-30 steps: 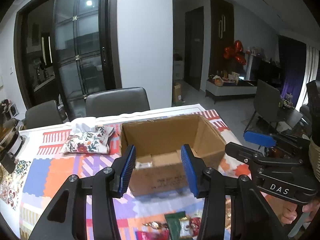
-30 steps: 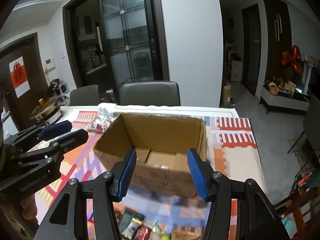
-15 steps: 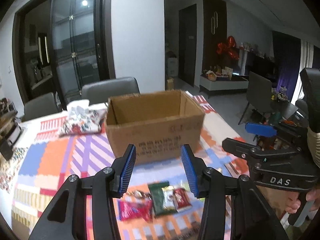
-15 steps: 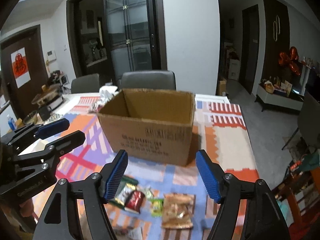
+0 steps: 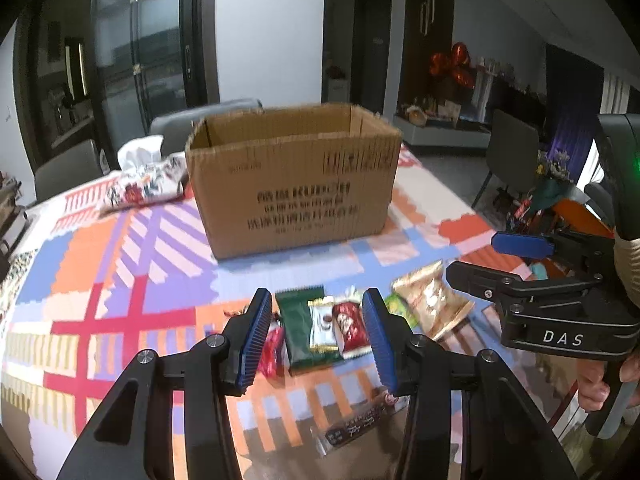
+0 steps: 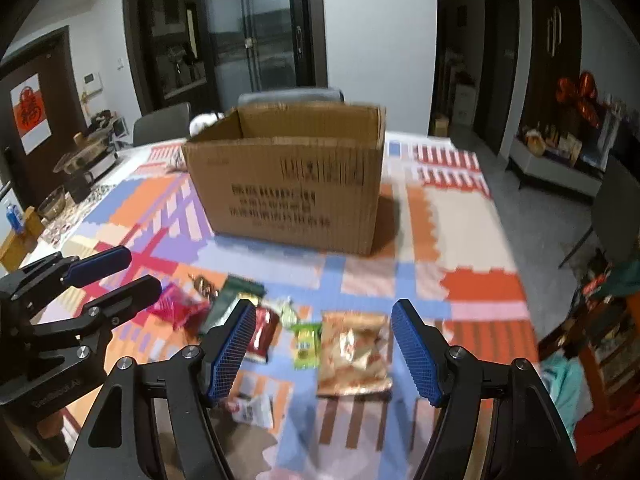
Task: Organize snacks
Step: 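Move both open tools back to the snack pile, then grasp the white biscuit bar with the left tool while the right grasps the gold Fortune Biscuits packet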
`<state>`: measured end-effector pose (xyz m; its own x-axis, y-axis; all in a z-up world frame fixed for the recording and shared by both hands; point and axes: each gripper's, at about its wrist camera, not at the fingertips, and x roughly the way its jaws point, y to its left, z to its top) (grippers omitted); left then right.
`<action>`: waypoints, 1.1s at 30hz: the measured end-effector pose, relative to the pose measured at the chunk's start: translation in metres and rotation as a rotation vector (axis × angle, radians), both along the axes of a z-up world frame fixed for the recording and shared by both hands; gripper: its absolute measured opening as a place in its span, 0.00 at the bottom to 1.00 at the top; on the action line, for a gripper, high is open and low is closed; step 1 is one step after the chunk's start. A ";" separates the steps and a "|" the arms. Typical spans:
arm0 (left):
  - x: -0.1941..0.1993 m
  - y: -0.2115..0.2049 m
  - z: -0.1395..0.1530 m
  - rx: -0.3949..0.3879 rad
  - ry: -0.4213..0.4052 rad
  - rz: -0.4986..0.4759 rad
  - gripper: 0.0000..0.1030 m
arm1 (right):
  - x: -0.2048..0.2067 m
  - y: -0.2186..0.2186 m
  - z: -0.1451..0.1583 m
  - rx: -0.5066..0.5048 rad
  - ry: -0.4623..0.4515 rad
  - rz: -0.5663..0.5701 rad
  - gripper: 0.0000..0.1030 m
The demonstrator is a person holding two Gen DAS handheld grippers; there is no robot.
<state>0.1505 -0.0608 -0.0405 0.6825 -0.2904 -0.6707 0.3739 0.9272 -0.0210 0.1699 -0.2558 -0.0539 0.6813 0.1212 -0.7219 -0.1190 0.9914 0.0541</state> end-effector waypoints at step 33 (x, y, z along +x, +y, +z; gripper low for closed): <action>0.066 -0.026 -0.084 0.037 0.262 -0.023 0.29 | 0.049 -0.020 -0.088 0.045 0.264 -0.077 0.69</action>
<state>0.2164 -0.0869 -0.1242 0.4777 -0.2760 -0.8340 0.3812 0.9204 -0.0862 0.2191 -0.2759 -0.1415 0.4787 0.1124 -0.8708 -0.0194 0.9929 0.1175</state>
